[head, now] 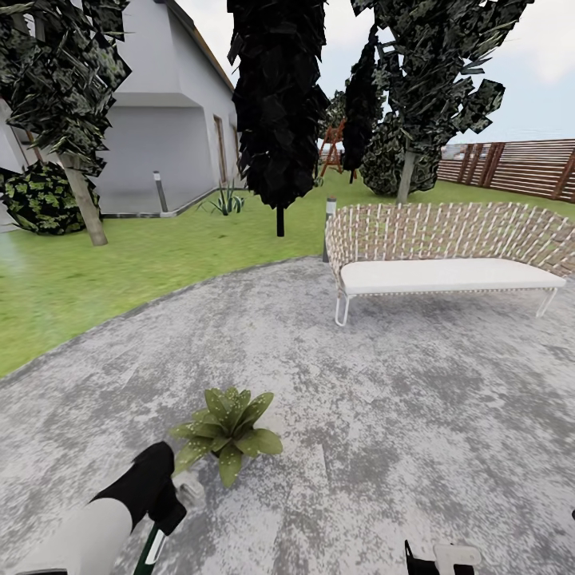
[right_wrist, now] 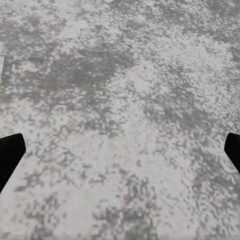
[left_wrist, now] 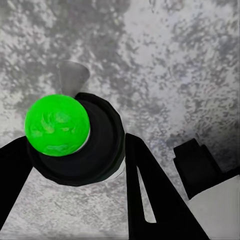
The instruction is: Pick up the pesticide atomizer in the garden and spray insectifuge to fully cover both potted plants in the garden.
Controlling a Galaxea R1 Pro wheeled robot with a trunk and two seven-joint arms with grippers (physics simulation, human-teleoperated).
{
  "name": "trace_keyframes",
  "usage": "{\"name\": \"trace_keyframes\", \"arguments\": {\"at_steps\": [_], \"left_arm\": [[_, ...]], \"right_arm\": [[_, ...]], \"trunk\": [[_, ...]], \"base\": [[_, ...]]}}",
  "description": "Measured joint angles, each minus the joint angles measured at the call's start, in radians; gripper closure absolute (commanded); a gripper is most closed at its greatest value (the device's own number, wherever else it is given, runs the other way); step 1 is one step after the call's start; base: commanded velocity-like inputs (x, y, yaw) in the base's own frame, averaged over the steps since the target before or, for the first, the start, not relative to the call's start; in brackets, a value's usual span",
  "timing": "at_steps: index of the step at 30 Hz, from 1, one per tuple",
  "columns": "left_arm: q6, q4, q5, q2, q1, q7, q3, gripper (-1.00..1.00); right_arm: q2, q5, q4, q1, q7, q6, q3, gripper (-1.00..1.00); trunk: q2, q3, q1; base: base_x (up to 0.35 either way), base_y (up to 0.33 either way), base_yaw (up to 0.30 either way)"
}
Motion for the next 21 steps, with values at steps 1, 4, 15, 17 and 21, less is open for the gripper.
{"name": "trace_keyframes", "arguments": {"at_steps": [1, 4, 15, 17, 21], "left_arm": [[-0.001, 0.000, 0.000, 0.001, 0.001, -0.002, 0.000, 1.00], [-0.003, -0.002, -0.003, 0.015, 0.005, -0.001, 0.002, 1.00], [0.007, -0.020, -0.003, -0.051, -0.067, -0.009, 0.043, 1.00], [0.009, -0.020, 0.000, -0.065, -0.084, -0.010, 0.038, 1.00], [0.010, -0.020, -0.002, -0.088, -0.113, -0.024, 0.033, 1.00]], "right_arm": [[0.000, 0.000, 0.000, 0.000, 0.000, 0.000, 0.000, -1.00], [0.000, 0.000, 0.000, 0.000, 0.000, 0.000, 0.000, -1.00], [0.000, 0.000, 0.000, 0.000, 0.000, 0.000, 0.000, -1.00], [0.000, 0.000, 0.000, 0.000, 0.000, 0.000, 0.000, -1.00], [0.001, 0.000, 0.000, 0.000, 0.000, 0.000, 0.000, -1.00]], "trunk": [[0.000, 0.000, 0.000], [0.000, 0.000, 0.000], [0.000, 0.000, 0.000], [0.000, 0.000, 0.000], [0.000, 0.000, 0.000]], "base": [[0.000, 0.000, 0.000], [0.000, 0.000, 0.000], [0.000, 0.000, 0.000], [0.000, 0.000, 0.000], [0.000, 0.000, 0.000]]}}
